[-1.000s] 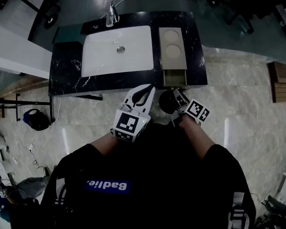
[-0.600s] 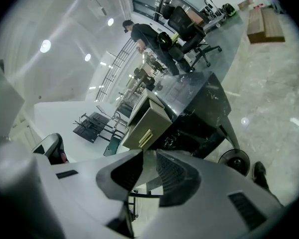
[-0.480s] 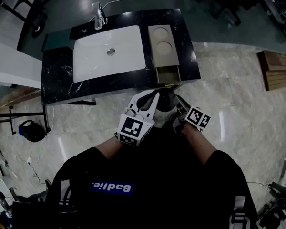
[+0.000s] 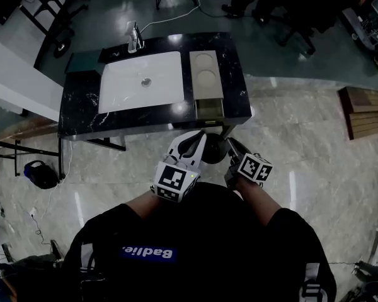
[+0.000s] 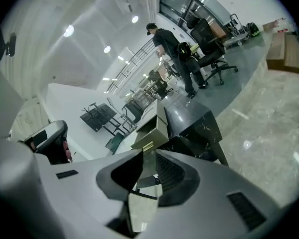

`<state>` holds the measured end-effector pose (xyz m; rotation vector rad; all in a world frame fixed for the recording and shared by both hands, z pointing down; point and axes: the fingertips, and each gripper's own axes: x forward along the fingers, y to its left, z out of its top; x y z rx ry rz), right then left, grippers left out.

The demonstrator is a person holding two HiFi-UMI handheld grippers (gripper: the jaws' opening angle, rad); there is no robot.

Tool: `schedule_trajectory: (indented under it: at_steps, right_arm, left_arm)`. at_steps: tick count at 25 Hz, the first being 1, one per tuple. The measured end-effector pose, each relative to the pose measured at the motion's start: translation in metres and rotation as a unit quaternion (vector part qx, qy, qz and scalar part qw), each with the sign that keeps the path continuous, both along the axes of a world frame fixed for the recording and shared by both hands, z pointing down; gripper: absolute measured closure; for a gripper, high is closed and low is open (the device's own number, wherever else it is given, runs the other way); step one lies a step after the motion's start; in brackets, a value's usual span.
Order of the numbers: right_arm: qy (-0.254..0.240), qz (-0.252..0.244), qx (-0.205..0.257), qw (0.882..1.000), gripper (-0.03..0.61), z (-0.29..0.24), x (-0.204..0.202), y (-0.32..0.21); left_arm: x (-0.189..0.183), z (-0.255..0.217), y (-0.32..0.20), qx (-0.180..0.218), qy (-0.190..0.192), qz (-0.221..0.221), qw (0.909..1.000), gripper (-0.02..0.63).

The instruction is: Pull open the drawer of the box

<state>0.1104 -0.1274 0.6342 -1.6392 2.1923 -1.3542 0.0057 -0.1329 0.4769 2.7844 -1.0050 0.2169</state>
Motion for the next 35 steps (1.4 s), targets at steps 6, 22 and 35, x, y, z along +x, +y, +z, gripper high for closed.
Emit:
schedule_trajectory:
  at_steps: [6,22,35]
  right_arm:
    - [0.036,-0.035,0.043,0.998,0.511,-0.027,0.031,0.048]
    - [0.167,-0.107,0.213,0.957,0.511,-0.118,0.051,0.132]
    - [0.277,-0.145,0.318,0.895,0.568,-0.196,-0.033,0.151]
  left_arm:
    - [0.048,-0.001,0.057,0.002,-0.019,0.002,0.9998,0.621]
    - [0.085,0.001,0.153,0.012,-0.047,-0.035,0.9982,0.621]
    - [0.028,-0.016,0.145,0.015,-0.02,-0.033,0.9991,0.621]
